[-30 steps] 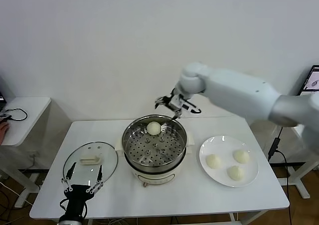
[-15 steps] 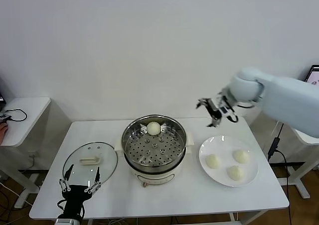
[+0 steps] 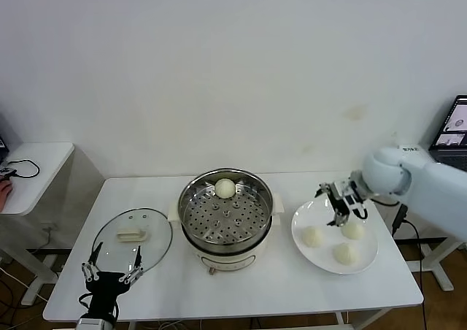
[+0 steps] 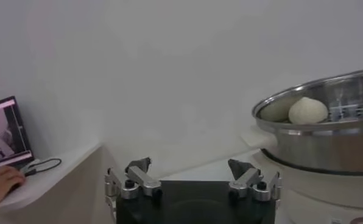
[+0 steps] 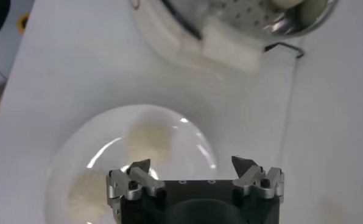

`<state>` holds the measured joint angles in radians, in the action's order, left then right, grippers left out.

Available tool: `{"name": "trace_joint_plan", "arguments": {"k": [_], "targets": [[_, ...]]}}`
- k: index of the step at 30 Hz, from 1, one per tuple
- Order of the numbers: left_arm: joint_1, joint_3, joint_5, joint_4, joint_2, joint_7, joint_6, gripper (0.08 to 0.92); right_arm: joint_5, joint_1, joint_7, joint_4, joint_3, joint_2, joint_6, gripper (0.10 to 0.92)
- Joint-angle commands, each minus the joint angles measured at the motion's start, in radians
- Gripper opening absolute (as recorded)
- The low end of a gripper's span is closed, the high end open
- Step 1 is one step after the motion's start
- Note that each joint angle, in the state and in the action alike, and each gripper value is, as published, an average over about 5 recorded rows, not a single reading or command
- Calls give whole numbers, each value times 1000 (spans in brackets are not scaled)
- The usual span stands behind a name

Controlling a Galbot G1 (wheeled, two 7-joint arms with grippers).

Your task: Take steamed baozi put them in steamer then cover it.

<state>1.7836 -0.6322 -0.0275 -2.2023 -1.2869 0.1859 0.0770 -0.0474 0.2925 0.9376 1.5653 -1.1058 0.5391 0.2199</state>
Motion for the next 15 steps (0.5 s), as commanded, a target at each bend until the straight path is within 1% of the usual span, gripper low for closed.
{"name": "trace_joint_plan", "arguments": {"k": [1, 7, 15], "targets": [[0, -1, 1, 4, 1, 8, 12, 823, 77, -241, -5, -61, 130, 2, 24, 823], [8, -4, -1, 4, 2, 21, 11, 823, 108, -295, -17, -140, 158, 66, 12, 823], [10, -2, -12, 6, -5, 18, 11, 823, 116, -325, -22, -176, 182, 112, 5, 823]]}}
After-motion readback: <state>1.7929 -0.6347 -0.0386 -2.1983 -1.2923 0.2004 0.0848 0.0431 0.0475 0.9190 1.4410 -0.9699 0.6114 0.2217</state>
